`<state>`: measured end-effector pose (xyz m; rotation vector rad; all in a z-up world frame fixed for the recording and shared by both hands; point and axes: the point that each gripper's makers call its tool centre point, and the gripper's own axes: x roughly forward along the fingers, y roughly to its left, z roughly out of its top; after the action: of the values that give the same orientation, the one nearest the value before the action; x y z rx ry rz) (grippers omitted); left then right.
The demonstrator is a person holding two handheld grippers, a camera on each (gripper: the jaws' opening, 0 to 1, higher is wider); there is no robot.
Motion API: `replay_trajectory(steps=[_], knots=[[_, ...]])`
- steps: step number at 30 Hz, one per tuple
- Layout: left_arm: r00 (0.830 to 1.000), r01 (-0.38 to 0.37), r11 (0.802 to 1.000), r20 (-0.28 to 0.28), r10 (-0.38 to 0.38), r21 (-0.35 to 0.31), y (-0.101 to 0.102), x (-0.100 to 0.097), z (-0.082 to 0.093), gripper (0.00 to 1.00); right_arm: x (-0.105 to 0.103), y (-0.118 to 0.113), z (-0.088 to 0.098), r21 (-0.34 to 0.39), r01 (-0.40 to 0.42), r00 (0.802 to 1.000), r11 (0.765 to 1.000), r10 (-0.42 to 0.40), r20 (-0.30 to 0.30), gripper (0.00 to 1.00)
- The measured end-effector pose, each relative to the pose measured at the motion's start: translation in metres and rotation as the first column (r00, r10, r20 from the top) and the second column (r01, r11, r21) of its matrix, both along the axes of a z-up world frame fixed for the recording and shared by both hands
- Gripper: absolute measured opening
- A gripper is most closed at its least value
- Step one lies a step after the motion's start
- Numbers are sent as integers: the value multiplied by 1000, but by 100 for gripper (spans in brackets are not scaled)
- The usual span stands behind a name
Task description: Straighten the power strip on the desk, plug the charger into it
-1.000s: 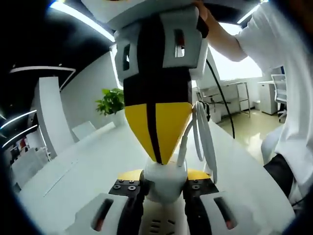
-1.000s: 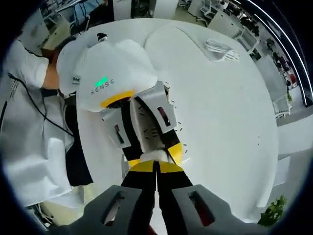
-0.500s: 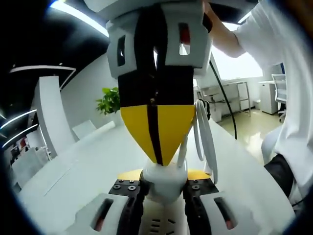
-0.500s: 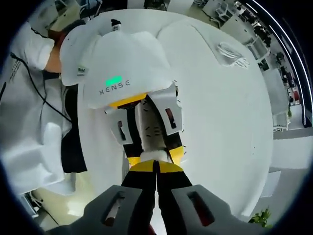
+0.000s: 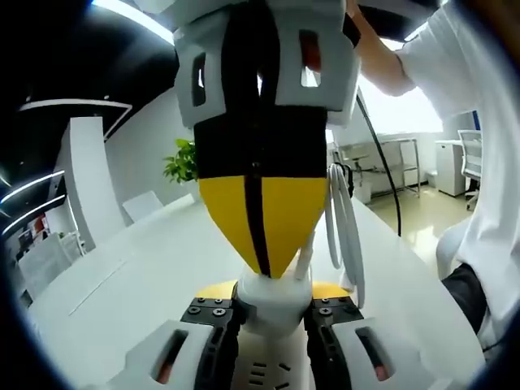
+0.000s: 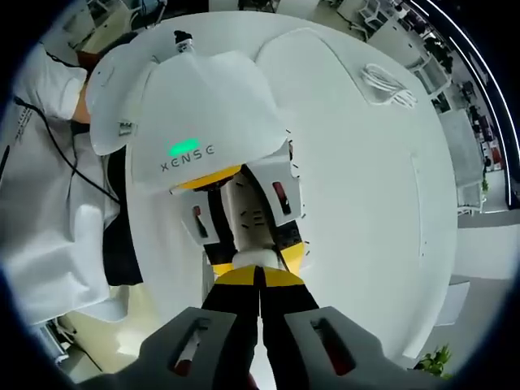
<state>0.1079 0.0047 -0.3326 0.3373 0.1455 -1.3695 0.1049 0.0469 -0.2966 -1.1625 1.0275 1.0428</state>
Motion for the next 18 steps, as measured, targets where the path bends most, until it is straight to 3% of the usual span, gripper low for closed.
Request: replay_trajectory(steps=[2,7,18], knots=[[999,-12,1000,-31,12,-9,0,2,0,32,3,-1,0,44,57,998,997,-56,-36,0],[1000,-14,1000,-23,14,-4,0,2,0,32,2,-1,0,34,36,999,999,-35,-16,0],[1000,-22,1000,-13,22,0,-1,4,-1,32,2,-3,0,15,5,999,1000,-4,-36,0]])
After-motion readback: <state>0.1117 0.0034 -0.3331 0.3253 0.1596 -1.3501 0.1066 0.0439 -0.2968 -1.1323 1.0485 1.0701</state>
